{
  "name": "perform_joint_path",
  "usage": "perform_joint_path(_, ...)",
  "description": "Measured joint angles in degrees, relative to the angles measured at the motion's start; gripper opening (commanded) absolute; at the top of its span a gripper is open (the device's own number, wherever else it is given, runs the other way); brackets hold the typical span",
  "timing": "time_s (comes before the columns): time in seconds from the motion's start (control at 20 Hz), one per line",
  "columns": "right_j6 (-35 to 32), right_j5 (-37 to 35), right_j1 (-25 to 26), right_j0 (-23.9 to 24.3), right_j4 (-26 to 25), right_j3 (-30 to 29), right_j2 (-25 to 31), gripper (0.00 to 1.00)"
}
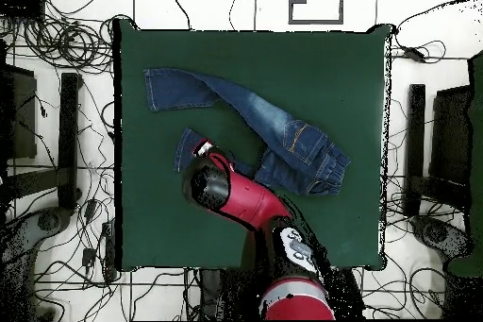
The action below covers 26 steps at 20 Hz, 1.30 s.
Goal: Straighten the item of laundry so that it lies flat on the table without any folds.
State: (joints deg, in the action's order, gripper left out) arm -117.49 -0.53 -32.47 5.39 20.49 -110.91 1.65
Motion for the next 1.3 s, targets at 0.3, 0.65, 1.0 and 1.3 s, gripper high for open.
perform_joint_path(0.3,0.0,0.4,-0.2,2.5,-2.1,-1.8,0.0,1.00)
perform_joint_path(0.65,0.0,0.4,-0.2,2.5,-2.3,-2.1,0.0,1.00)
perform_joint_path(1.0,0.0,0.4,0.2,1.7,-2.3,-1.8,0.0,1.00)
perform_joint_path(1.3,0.0,-0.8,1.3,2.0,-2.3,-0.4,0.1,1.00)
